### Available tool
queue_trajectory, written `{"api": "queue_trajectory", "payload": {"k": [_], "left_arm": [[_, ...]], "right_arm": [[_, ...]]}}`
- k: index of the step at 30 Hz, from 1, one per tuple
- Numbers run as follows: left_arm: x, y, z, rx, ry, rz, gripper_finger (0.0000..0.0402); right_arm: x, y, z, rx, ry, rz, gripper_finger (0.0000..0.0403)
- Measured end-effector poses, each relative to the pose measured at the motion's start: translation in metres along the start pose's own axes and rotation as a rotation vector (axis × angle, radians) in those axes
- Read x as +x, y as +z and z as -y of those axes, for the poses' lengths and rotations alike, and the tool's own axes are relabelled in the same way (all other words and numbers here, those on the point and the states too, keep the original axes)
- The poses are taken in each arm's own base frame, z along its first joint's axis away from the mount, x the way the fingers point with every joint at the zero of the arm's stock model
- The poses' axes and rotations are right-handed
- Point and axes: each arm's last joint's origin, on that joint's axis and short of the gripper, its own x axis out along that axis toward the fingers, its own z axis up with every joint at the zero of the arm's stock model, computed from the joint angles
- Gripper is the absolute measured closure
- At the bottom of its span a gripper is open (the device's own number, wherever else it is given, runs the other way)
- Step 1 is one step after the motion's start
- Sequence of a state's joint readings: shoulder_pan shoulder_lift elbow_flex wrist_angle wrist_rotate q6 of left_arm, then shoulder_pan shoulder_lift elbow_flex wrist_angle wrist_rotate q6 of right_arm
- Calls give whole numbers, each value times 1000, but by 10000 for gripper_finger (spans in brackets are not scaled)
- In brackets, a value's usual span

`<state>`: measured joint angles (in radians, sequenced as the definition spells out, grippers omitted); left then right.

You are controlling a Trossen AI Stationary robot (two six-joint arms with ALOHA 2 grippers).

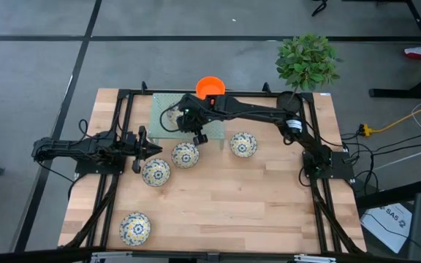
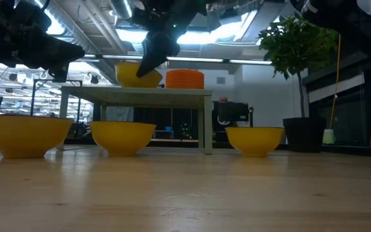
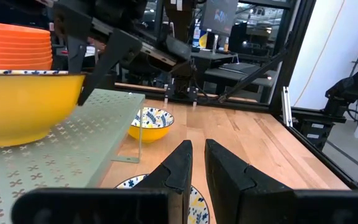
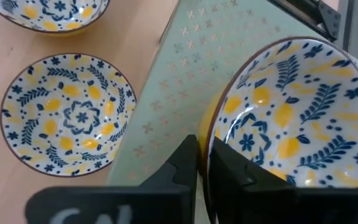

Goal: Pick & Place Mini bowls
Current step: Put the yellow bowl on the shelf

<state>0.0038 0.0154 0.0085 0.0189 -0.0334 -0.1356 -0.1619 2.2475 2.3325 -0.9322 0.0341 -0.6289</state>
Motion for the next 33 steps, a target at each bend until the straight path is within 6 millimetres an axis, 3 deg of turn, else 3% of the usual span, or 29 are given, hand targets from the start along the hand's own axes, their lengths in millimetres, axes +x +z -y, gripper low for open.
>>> {"api": "queue_trajectory", "payload": {"k": [33], "left_arm": [[0,0,0,0,0,0,363]], "right_arm": [[-1,4,-1,18,50,70,366]]}}
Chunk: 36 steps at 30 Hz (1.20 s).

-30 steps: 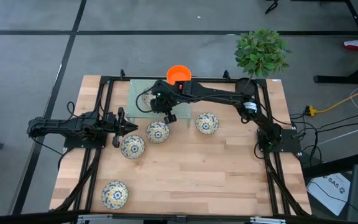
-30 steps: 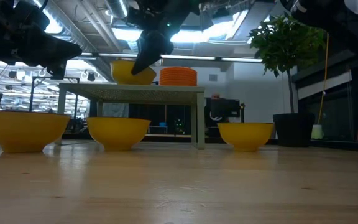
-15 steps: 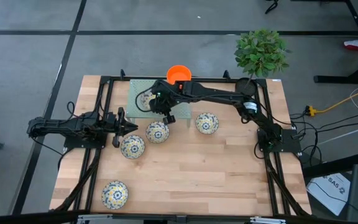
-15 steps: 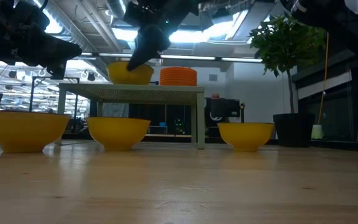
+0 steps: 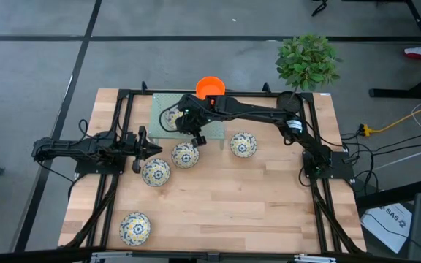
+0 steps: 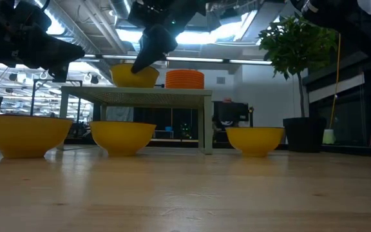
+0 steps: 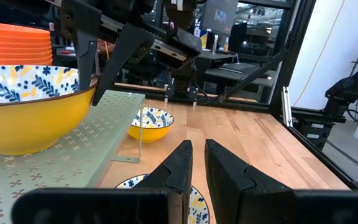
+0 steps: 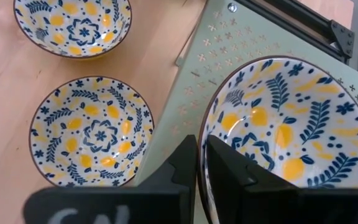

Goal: Pick & Place Mini bowls
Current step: Put the yellow bowl on the shelf, then stack the yellow bowl on top of the yellow bowl on the shelf

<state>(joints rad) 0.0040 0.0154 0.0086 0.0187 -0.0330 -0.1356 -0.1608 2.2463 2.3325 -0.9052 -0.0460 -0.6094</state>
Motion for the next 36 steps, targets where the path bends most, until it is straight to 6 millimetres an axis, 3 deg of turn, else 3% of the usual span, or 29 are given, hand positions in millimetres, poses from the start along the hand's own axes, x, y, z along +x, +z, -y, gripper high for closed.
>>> {"api": "queue_trajectory", "payload": {"k": [8,17,22,29,36], "left_arm": [[0,0,0,0,0,-1,363],[0,0,0,0,0,0,363],[0,0,0,0,0,0,363],[0,0,0,0,0,0,363],[0,0,0,0,0,-1,363]], "right_arm": [[-2,1,0,2,1,-1,354],[-7,6,3,-2,-23,33,244],[-10,7,1,-8,-54,8,206],[-38,18,-3,8,-75,50,195],[-50,21,-4,33,-77,59,195]]}}
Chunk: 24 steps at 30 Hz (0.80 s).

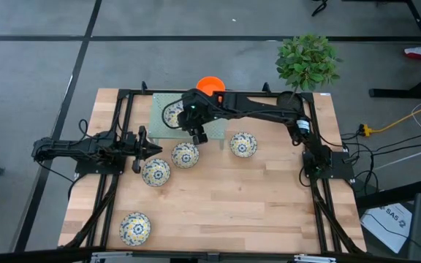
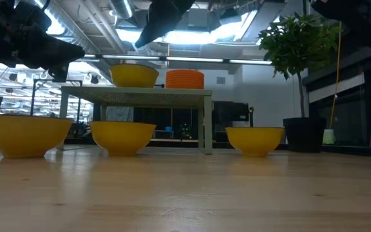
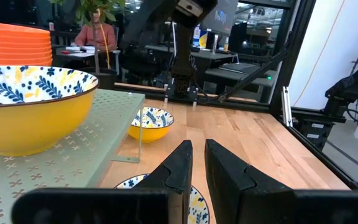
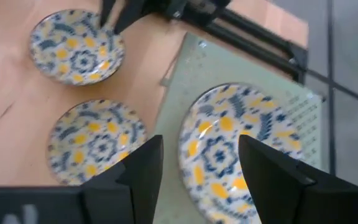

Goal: Pick & Place Mini bowls
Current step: Stack the yellow bowl on top of the yellow bowl on the shelf

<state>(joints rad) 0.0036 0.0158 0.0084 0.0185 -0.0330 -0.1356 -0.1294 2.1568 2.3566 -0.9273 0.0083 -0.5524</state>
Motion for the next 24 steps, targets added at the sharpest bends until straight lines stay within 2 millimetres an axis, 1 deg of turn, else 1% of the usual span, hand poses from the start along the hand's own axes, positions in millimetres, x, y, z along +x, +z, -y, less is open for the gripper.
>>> {"api": "queue_trajectory", "payload": {"k": [3,7,9,12,18,21,24], "left_arm": [[0,0,0,0,0,0,363],[0,0,0,0,0,0,363],[0,0,0,0,0,1,363],[0,0,0,0,0,0,363],[0,0,0,0,0,0,363],[0,0,0,0,0,0,363],[0,0,0,0,0,0,363]], "right_arm": [[-7,2,-6,15,23,-16,195],[-23,7,-17,61,53,-31,195],[-30,11,-25,87,70,-36,195],[-35,16,-42,106,112,-57,195],[-47,17,-78,142,214,-188,195],[-52,14,-90,184,248,-270,196],[-56,10,-98,225,269,-354,199]]}}
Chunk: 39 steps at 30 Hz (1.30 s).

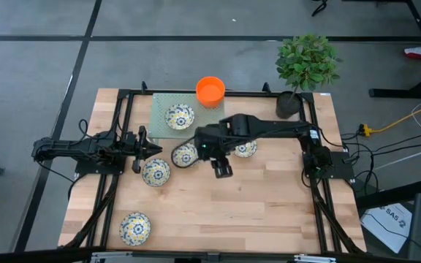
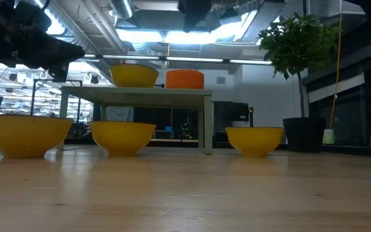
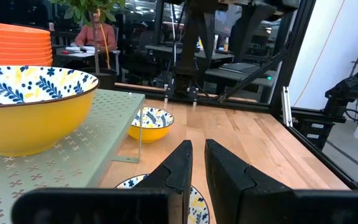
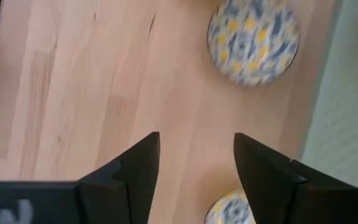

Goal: Pick & Place Mini bowls
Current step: Stack the yellow bowl on top of the yellow bowl on the shelf

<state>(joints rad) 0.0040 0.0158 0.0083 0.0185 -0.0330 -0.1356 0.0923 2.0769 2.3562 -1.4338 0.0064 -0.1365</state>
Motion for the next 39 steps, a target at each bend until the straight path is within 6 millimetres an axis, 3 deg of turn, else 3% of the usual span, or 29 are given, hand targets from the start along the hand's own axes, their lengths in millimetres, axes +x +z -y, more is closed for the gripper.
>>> {"api": "queue_trajectory", "payload": {"k": [16,20,26,33,39], "left_arm": [[0,0,0,0,0,0,363],[0,0,0,0,0,0,363],[0,0,0,0,0,0,363],[0,0,0,0,0,1,363],[0,0,0,0,0,1,363]], "right_arm": [[4,-13,-13,35,21,-128,247],[18,-25,-21,50,27,-149,254],[30,-65,-27,87,22,-51,263],[21,-120,-27,258,-48,147,275],[40,-155,-30,418,-76,219,277]]}}
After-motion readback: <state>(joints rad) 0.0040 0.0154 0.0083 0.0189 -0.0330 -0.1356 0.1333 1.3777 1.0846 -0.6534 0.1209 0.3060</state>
